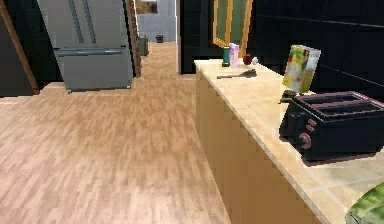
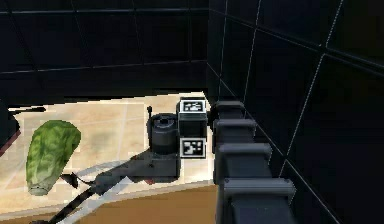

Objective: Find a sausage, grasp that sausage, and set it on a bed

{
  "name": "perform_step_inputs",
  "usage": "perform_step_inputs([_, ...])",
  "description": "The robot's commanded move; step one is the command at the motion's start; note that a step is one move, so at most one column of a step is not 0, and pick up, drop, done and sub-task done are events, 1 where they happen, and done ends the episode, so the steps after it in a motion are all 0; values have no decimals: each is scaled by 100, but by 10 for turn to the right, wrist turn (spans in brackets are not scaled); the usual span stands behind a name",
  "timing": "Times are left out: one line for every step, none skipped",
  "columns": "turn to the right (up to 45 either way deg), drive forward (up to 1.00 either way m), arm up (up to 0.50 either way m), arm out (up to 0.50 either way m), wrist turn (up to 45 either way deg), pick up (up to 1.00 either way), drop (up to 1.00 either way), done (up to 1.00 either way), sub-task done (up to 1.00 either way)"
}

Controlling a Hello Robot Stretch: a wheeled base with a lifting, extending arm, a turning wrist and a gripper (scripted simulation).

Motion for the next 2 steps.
perform_step_inputs([0, 0, 0, 0, 450, 0, 0, 0, 0])
perform_step_inputs([0, 0, 0, 0, 180, 0, 0, 0, 0])
